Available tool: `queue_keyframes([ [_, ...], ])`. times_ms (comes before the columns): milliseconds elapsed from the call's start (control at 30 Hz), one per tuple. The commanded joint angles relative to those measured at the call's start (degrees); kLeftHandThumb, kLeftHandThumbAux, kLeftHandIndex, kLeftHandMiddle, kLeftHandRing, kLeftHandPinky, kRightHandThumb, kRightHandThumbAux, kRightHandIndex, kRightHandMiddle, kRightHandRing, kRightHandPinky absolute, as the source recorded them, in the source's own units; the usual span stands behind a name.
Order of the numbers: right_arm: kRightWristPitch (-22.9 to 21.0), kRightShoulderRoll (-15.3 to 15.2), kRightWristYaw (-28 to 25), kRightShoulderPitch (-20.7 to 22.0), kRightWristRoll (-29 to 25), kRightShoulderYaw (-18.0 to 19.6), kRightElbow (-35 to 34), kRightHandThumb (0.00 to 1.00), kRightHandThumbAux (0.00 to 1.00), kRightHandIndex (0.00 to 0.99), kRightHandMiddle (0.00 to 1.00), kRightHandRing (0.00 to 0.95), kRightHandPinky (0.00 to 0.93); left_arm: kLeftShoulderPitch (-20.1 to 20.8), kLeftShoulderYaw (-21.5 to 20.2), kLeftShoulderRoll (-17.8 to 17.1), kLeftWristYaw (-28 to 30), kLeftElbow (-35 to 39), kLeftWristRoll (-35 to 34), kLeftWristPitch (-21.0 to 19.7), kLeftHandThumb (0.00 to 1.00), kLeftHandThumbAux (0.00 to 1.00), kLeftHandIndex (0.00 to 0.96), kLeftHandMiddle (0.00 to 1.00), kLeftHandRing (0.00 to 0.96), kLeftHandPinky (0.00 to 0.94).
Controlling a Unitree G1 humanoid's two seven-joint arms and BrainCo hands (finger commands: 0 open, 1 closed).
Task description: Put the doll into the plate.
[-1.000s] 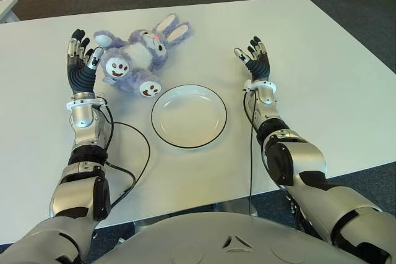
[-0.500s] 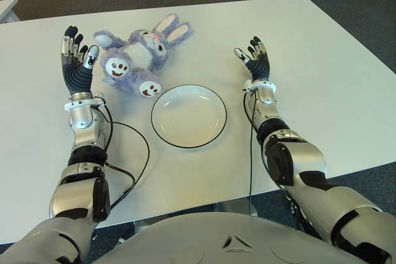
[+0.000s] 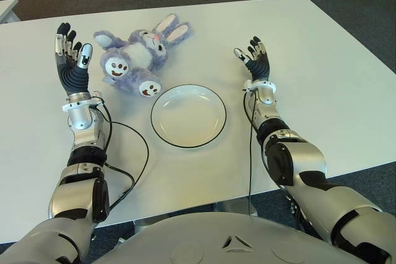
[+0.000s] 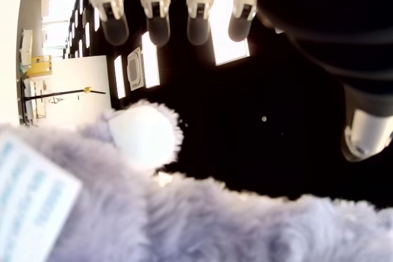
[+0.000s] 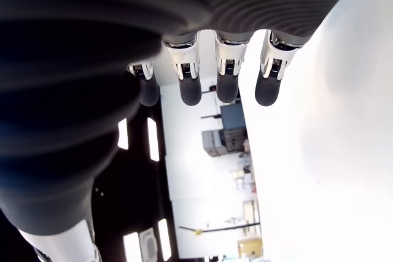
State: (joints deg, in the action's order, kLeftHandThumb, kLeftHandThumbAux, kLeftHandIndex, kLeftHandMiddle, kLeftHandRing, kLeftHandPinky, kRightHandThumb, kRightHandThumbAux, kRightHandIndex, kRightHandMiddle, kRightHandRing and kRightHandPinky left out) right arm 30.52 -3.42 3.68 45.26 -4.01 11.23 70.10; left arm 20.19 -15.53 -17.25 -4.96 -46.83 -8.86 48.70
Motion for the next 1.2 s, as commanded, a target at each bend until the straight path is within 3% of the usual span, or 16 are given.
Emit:
queue_keyframes([
  [33,-2.4,0.2,-0.3,-6.3,1.4,-0.6,3.5,0.112,0.767,0.054,0.042,0.041,0.077,-19.3,4.1,4.5,-2.8,-11.6,8.3,1.9,0.119,0.421,0.000,0.025,0.028,0.041],
  [933,-1.9,0.4,-0.1,-6.1,1.3,-0.5,3.6,0.097,0.755,0.055,0.029,0.026,0.071,-20.8,7.1,3.2,-5.3,-12.4,11.1,5.0,0.140,0.402,0.000,0.000,0.010,0.006],
  [1200,-1.9,0.5,-0.1,-6.1,1.3,-0.5,3.6,0.099,0.756,0.057,0.035,0.031,0.074,-21.5,9.1,2.2,-9.6,-11.2,16.3,6.2,0.173,0.353,0.000,0.000,0.002,0.028],
])
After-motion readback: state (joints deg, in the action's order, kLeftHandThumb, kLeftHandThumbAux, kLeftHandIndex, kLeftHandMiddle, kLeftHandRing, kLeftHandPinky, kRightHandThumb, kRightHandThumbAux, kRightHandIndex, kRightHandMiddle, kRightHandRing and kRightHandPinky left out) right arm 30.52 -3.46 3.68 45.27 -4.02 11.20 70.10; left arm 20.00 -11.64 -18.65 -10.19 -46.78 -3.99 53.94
